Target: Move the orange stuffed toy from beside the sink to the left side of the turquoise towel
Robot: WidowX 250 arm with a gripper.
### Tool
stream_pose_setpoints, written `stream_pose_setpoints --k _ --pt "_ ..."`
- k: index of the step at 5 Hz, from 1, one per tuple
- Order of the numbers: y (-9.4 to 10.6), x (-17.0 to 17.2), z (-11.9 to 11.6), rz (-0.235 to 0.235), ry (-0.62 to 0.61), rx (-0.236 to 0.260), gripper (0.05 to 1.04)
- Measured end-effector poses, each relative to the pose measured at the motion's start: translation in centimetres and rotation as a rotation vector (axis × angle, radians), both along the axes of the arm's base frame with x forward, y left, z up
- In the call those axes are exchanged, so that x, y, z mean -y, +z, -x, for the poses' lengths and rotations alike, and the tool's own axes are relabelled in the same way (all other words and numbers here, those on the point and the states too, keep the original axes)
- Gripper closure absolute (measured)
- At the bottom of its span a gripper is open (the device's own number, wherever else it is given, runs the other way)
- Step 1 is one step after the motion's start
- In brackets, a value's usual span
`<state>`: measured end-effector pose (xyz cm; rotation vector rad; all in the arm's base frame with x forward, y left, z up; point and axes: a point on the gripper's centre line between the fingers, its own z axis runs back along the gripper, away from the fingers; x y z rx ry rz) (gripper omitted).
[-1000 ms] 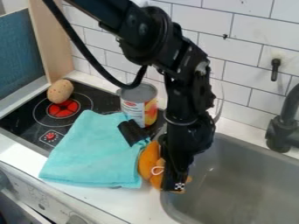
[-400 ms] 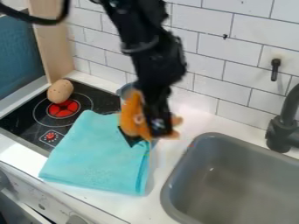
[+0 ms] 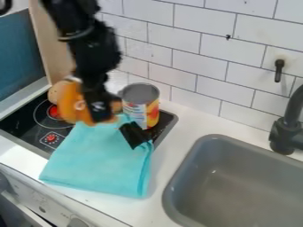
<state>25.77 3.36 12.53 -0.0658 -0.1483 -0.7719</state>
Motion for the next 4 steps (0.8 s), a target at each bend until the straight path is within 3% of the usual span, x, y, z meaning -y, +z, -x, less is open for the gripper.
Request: stream_pose_setpoints --k 1,2,3,4 --pt "0.0 -3.5 0.0 -0.062 0.046 -0.038 0.487" --pt "-0.3 -7.1 0.7 -0.11 0.093 -0.109 0.487" --pt "-1.7 -9.4 1.1 -0.119 0.107 -0.2 0.487" --pt "-3.6 -11.1 1.8 -0.127 0.14 -0.254 0.487"
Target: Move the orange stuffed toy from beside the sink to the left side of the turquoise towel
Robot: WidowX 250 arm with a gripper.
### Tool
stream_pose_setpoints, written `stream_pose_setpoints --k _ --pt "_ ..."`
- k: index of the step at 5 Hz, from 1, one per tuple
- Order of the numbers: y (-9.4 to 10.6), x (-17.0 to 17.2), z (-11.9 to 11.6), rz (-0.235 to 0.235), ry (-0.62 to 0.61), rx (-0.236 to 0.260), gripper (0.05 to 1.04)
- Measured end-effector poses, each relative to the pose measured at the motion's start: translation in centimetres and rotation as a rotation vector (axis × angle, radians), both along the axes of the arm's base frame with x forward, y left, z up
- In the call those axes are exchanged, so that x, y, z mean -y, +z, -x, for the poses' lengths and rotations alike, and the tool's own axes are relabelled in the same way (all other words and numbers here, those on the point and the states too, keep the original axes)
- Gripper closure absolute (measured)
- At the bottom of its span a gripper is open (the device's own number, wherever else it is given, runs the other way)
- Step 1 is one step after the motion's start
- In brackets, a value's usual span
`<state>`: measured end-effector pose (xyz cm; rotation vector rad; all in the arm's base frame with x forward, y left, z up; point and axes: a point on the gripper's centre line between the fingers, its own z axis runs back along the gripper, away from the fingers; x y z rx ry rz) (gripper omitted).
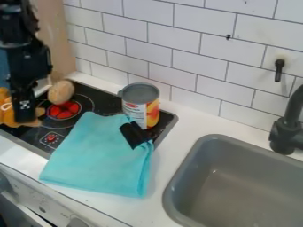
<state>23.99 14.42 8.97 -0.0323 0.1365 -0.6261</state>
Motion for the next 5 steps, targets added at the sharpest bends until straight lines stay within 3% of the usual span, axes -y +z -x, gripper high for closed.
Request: stream_pose_setpoints --k 1,2,4,5 --pt "-1.3 -0.3 0.1 0.01 -0.006 0.002 0.487" --pt "-3.1 -0.6 0.2 0.004 0.003 -0.028 0.487" --pt "-5.2 -0.1 0.6 0.014 -0.008 -0.018 0.487" --pt "-5.5 0.1 0.8 0.02 -0.001 -0.016 0.438"
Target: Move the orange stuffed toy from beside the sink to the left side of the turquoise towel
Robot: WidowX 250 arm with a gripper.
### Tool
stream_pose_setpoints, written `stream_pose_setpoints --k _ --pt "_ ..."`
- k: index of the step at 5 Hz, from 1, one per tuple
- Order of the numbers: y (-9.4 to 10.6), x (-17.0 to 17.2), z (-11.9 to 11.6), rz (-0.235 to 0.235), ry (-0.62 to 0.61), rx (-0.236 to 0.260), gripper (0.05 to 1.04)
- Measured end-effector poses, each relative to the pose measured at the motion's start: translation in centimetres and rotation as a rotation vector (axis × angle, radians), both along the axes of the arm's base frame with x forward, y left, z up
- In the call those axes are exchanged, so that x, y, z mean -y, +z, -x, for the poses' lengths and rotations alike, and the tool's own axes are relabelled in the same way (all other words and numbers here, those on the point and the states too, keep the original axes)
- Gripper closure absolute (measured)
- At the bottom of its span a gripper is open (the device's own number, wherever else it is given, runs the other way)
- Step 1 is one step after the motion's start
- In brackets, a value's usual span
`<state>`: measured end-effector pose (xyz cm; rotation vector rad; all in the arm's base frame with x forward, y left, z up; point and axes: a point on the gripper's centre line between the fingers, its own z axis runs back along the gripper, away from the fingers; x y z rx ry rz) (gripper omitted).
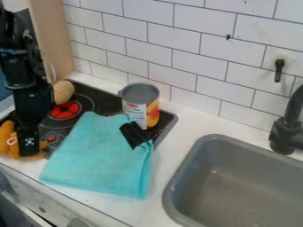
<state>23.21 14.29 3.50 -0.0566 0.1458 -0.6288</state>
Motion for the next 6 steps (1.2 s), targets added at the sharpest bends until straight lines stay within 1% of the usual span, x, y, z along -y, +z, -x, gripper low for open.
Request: stream_pose_setpoints --k 1,2,3,4,5,6 --pt "-0.1 0.9 -0.2 0.052 0.0 0.026 0.151" --pt "2.6 1.7 0.1 0.049 0.028 0.099 0.073" --pt "7.1 2.7 0.5 0.02 0.059 0.205 0.079" --pt "9.1 5.3 0.3 0.016 -0.022 0.228 0.083" --pt "9.8 9.3 -0.3 0.041 -0.173 0.209 0.083" --pt "9.3 13.8 -1.0 0.046 -0.283 0.22 0.083"
